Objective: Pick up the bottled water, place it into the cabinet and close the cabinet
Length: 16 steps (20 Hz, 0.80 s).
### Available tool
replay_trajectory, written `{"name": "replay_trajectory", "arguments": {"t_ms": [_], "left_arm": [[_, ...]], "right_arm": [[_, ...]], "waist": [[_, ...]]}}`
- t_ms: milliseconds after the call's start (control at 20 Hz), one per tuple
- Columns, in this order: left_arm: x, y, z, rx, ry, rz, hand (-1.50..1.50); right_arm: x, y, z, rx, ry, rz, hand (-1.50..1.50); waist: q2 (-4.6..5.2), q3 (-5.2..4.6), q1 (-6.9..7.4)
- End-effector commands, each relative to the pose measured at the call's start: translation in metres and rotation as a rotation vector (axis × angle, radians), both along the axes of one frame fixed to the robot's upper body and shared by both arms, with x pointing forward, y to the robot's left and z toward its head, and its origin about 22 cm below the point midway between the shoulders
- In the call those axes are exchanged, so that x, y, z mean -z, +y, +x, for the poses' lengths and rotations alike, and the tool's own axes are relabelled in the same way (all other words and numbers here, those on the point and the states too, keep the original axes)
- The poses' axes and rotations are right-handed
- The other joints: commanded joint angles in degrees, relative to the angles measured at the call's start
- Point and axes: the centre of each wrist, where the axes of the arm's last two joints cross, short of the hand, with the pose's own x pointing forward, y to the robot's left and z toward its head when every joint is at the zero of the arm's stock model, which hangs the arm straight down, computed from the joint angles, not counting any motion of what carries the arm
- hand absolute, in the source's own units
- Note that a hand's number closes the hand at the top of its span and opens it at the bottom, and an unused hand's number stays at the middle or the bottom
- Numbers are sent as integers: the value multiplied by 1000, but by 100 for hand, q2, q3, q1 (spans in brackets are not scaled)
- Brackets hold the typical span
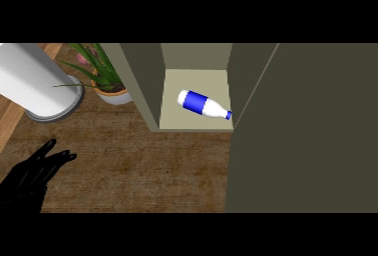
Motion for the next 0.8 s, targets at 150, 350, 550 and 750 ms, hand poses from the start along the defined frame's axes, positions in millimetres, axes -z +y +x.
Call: {"name": "replay_trajectory", "arguments": {"t_ms": [150,350,550,750], "left_arm": [[-13,34,-12,-19,15,-5,-150],[-16,42,-17,1,25,-5,-150],[-23,52,-19,-14,20,-11,-150],[-24,61,-23,-12,40,-7,-150]], "right_arm": [[-64,38,-5,-137,-214,-174,150],[-63,47,4,-198,-233,-198,150],[-64,56,12,-270,-251,-228,150],[-60,66,22,-286,-239,-249,150]], "waist": [[-40,-31,125],[-51,-45,171],[-83,-58,181],[-83,-77,201]]}}
